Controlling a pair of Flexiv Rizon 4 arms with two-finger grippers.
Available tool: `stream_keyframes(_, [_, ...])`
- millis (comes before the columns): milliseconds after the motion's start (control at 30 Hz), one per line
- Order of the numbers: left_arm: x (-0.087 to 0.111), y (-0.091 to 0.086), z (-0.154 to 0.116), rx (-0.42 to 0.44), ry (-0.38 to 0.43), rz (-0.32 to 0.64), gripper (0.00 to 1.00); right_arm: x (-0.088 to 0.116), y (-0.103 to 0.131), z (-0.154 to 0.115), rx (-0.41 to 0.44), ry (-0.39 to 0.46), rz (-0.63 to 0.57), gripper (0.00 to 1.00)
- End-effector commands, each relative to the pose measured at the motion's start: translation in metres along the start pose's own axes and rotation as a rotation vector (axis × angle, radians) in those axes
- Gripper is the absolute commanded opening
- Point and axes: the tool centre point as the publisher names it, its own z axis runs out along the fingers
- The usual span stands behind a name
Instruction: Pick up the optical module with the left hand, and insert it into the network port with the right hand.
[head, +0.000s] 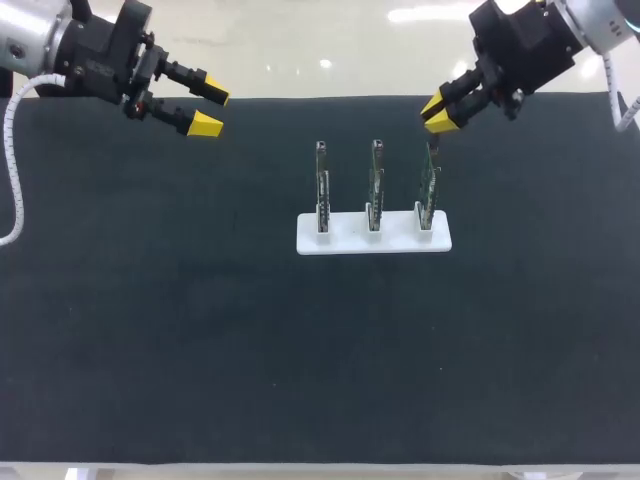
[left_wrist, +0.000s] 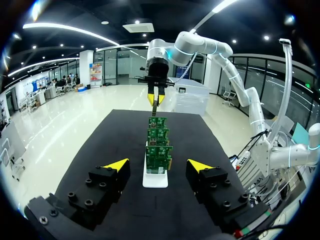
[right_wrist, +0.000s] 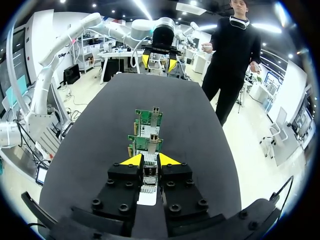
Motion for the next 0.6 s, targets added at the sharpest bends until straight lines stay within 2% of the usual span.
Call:
stream_keyframes(33, [-0.0005,0.0008,0.0003,0.001,0.003,-0.001,1.00,0.0035,-0.0003,0.0044,0.002,0.001,0.000,0.00])
stream_keyframes(600, [-0.0005,0.0008,0.0003,0.001,0.003,-0.001,1.00,-0.0004,0.0025,0.0018,-0.011,0.000,0.016,0.00])
